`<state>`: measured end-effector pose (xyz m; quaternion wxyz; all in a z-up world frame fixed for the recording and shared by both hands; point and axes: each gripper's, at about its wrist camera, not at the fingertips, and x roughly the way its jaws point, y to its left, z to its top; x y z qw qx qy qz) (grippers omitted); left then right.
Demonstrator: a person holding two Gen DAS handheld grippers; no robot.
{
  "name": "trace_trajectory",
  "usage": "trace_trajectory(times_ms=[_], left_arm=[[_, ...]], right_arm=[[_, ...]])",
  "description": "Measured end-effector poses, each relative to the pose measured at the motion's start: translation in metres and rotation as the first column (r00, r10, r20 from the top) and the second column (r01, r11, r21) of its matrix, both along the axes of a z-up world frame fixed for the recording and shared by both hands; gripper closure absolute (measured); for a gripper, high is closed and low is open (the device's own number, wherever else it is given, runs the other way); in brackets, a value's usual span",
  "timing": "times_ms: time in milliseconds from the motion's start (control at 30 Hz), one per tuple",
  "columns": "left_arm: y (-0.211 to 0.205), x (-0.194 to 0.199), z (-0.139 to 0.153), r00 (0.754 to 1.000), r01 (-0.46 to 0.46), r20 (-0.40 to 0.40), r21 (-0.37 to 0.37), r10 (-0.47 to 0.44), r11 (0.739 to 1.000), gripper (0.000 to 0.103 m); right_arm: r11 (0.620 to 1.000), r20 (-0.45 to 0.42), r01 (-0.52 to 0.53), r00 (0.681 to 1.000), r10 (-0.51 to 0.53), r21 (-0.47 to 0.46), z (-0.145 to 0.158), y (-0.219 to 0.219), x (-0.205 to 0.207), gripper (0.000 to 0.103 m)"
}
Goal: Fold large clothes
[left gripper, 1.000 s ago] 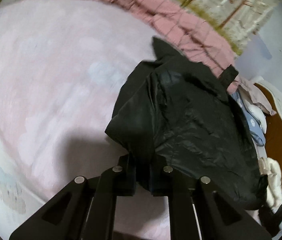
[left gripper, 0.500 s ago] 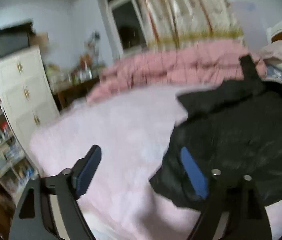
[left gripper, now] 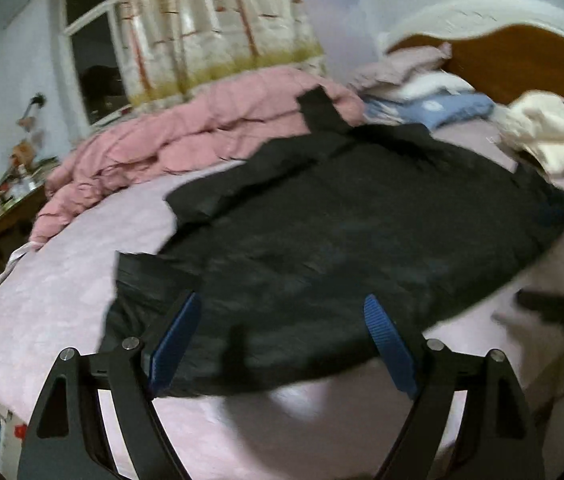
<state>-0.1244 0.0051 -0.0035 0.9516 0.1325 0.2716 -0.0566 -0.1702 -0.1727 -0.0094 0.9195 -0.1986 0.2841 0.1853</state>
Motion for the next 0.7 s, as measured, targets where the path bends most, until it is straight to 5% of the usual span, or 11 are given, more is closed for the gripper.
trace_trajectory(times_ms=[100, 300, 333, 467, 600, 700], left_arm=[[-0.012, 0.014, -0.022, 0.994, -0.047, -0.089, 0.105, 0.057, 0.993, 0.02], [0.0, 0.025, -0.026, 0.99, -0.059, -0.13, -0.008, 0.057, 0.998, 0.02], [-0.002, 0.023, -0.024, 0.991, -0.061, -0.114, 0.019, 0.062, 0.998, 0.02], [-0.015, 0.017, -0.027, 0.995, -0.046, -0.084, 0.126, 0.057, 0.991, 0.02], [-0.021, 0.001, -0.035, 0.993, 0.081, -0.094, 0.149, -0.067, 0.986, 0.02], [-0.026, 0.006, -0.053, 0.992, 0.07, -0.122, 0.246, -0.04, 0.967, 0.017]], right_arm=[[0.998, -0.046, -0.027, 0.999, 0.024, -0.058, -0.017, 0.015, 0.009, 0.027], [0.976, -0.025, 0.021, 0.999, -0.027, -0.217, -0.037, 0.025, 0.046, 0.027], [0.975, -0.034, 0.016, 0.999, -0.025, -0.222, -0.038, 0.027, 0.048, 0.03], [0.986, -0.067, -0.023, 0.998, 0.012, -0.165, -0.032, 0.025, 0.055, 0.069], [0.992, -0.078, -0.025, 0.997, 0.016, -0.124, -0.033, 0.017, 0.056, 0.075], [0.993, -0.082, -0.027, 0.996, 0.018, -0.111, -0.032, 0.012, 0.052, 0.074]])
